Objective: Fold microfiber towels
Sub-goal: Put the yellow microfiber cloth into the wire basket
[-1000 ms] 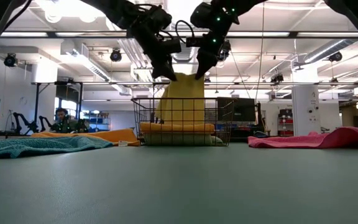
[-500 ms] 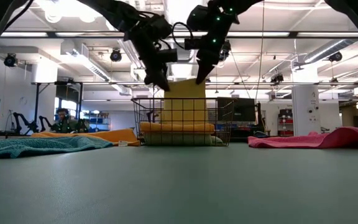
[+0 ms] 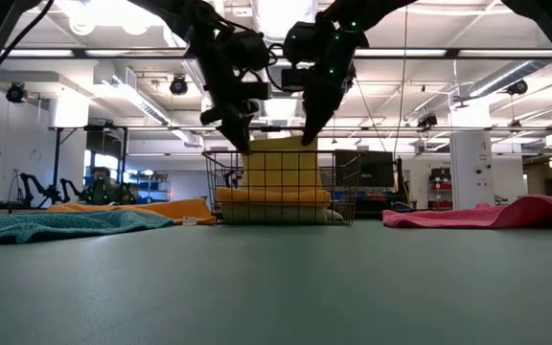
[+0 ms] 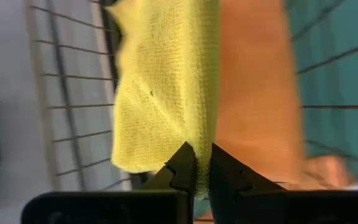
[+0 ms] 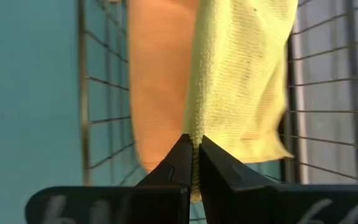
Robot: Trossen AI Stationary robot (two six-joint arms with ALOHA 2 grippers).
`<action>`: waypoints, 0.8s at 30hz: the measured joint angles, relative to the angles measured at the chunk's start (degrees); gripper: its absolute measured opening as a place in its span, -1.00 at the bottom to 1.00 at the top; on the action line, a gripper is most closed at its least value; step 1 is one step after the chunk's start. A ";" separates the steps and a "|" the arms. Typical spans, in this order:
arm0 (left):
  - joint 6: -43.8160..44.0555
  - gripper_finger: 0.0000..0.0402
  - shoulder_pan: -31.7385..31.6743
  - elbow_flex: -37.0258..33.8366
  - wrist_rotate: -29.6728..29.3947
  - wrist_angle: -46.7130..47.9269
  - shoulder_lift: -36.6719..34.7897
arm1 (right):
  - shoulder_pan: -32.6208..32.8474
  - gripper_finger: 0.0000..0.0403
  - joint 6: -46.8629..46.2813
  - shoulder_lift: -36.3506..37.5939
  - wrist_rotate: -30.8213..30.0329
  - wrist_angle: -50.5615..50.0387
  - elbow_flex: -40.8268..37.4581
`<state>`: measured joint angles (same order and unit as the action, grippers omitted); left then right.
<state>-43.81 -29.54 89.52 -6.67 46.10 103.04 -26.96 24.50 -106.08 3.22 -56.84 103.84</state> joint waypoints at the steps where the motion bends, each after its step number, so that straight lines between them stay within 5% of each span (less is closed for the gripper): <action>1: 0.64 -0.95 0.20 0.00 0.84 0.85 0.00 | 0.09 -0.96 -0.12 0.00 0.27 -0.02 -0.15; 8: 4.15 -0.95 1.04 -0.17 3.42 2.95 0.00 | 0.20 -0.91 0.73 0.00 1.67 -0.09 -0.61; 17: 7.37 -0.93 1.16 -0.20 3.40 4.19 0.00 | 0.22 -0.53 -0.45 -0.55 2.66 -0.36 -0.64; 24: 7.50 -0.66 1.82 -0.21 3.52 5.75 -0.02 | 0.22 -0.35 -0.49 -0.48 2.76 -0.46 -0.14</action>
<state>-36.32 -27.72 89.31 -3.15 51.85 103.02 -26.74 24.01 -106.57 5.98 -57.30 103.70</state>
